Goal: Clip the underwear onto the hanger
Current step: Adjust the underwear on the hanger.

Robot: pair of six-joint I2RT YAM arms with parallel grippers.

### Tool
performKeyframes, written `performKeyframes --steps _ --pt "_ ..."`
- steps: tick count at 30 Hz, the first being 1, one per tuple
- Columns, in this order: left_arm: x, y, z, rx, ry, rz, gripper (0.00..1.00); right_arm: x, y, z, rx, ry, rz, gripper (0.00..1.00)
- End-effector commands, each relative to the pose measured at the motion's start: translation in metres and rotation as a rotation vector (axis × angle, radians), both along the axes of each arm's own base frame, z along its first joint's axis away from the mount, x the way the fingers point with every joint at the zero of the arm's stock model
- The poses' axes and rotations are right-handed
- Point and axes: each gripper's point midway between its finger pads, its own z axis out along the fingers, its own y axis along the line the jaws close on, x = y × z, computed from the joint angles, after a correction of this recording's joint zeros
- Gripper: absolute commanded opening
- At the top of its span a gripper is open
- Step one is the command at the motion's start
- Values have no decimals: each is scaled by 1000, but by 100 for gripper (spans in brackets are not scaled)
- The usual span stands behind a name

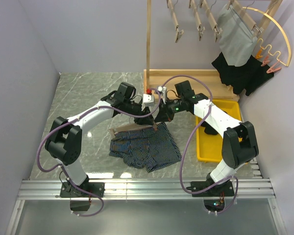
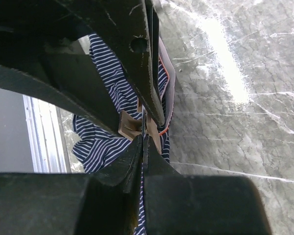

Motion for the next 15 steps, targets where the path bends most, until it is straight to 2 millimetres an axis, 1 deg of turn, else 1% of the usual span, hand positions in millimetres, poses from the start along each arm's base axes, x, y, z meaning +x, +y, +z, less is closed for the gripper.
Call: performKeyframes --steps 1,2,4,5,8,11,12,14,15 --pt "1 -3 1 -13 -15 -11 39 3 6 32 38 -81 16 4" --pt "1 -3 1 -12 -16 -11 36 3 6 33 40 -84 15 4" --pt "0 -3 1 -11 -16 -12 35 3 6 34 42 -84 12 7" --pt "-1 -3 1 -11 -15 -16 31 3 6 35 44 -84 13 7" --pt "-1 -3 0 -9 -11 -17 27 3 6 36 44 -77 7 11" --pt "0 -3 0 -7 -11 -18 22 4 6 38 42 -82 -7 24" --pt "-1 -2 -1 -4 -7 -20 22 6 5 39 42 -82 -17 32" --pt "-1 -3 -2 -2 -7 -21 21 9 2 42 38 -81 -42 39" --pt "-1 -2 -2 -1 -5 -19 21 12 -2 45 42 -84 -60 45"
